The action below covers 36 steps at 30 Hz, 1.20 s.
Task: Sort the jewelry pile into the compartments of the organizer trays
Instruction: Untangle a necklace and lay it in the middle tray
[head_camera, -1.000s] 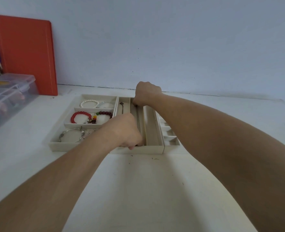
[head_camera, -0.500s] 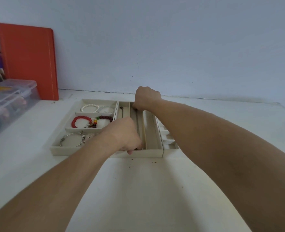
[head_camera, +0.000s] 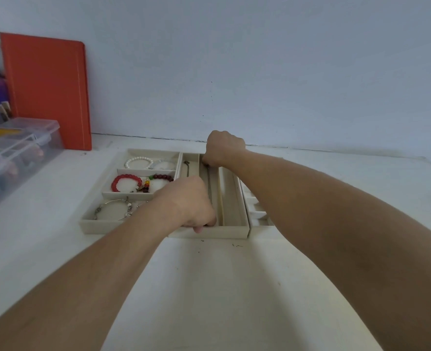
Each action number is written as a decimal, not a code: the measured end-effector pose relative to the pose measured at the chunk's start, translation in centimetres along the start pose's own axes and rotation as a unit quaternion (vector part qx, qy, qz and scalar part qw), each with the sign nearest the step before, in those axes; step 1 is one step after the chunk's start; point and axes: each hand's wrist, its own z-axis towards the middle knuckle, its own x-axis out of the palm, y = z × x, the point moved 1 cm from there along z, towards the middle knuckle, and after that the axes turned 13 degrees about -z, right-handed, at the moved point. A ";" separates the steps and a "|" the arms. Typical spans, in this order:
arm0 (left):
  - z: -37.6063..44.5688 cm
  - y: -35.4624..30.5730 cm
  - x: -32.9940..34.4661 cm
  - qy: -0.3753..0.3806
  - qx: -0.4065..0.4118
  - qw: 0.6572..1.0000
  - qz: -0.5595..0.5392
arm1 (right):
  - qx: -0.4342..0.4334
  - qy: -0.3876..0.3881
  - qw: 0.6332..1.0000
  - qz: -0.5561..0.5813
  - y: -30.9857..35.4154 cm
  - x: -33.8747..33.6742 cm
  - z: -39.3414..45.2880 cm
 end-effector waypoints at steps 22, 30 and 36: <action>-0.2 0.4 -2.7 -0.031 0.051 0.996 -0.066 | 0.047 -0.008 0.999 0.013 -2.5 -3.5 -0.7; 2.8 4.6 -4.8 -0.248 0.016 0.967 -0.056 | 0.078 0.046 0.996 0.007 -6.9 -3.1 -3.6; 3.3 5.1 -3.4 -0.227 -0.005 0.974 -0.002 | 0.086 0.086 0.992 0.025 -7.1 -2.2 -5.1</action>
